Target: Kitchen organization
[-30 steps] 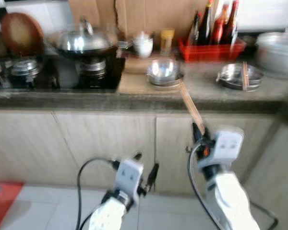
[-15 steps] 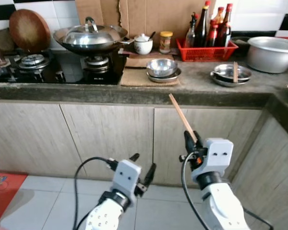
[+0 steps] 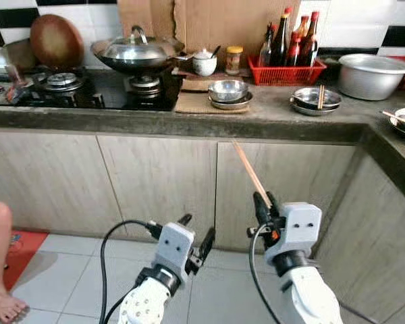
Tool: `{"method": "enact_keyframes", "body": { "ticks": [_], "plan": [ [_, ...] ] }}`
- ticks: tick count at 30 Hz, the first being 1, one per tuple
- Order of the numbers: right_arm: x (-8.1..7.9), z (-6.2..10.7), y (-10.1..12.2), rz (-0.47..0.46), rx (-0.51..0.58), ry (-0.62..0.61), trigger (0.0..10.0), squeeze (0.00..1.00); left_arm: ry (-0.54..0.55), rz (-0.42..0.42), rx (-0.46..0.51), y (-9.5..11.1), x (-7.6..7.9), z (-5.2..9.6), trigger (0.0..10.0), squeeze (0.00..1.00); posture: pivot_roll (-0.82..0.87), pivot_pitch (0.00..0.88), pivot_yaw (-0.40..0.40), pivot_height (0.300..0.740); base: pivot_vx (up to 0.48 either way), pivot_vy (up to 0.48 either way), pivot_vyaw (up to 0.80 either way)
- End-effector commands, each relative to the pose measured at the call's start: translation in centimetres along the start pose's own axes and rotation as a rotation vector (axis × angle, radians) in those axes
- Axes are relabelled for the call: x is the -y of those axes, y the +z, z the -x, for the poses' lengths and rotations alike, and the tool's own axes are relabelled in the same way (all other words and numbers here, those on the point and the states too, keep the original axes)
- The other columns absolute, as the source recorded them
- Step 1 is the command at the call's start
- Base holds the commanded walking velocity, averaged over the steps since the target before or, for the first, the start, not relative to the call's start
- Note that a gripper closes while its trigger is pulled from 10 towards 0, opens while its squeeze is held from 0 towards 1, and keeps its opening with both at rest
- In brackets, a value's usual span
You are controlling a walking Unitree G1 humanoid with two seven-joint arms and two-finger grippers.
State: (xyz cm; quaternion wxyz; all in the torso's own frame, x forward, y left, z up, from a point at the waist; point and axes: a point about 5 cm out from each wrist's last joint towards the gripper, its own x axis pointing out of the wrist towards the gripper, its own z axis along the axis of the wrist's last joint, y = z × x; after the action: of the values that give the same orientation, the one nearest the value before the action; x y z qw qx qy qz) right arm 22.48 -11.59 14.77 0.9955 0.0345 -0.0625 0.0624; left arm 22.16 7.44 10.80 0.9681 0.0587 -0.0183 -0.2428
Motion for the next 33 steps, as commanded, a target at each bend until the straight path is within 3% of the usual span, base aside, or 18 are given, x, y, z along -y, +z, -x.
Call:
{"method": "enact_keyframes", "body": {
  "ticks": [1, 19, 22, 33],
  "plan": [
    [0.2, 0.2, 0.0, 0.006, 0.001, -0.004, 10.0, 0.00, 0.000, -0.013, 0.003, 0.2, 0.0, -0.1, 10.0, 0.00, -0.01, 0.000, 0.007, 0.740, 0.000, 0.000, 0.00],
    [0.3, 0.8, -1.0, 0.014, -0.041, -0.012, 10.0, 0.00, 0.001, -0.005, 0.002, 0.3, 0.1, -0.2, 10.0, 0.00, -0.02, 0.000, 0.004, 0.740, 0.000, 0.000, 0.00],
    [0.4, 0.9, -1.2, 0.012, -0.052, -0.018, 10.0, 0.00, 0.002, -0.005, 0.002, 0.3, 0.0, -0.2, 10.0, 0.00, -0.02, 0.000, 0.005, 0.740, 0.000, 0.000, -0.63],
    [0.4, 1.0, -1.3, 0.009, -0.056, -0.024, 10.0, 0.00, 0.001, -0.008, -0.001, 0.3, 0.0, -0.1, 10.0, 0.00, -0.02, 0.000, 0.015, 0.740, 0.000, 0.478, -0.80]
  ]
}}
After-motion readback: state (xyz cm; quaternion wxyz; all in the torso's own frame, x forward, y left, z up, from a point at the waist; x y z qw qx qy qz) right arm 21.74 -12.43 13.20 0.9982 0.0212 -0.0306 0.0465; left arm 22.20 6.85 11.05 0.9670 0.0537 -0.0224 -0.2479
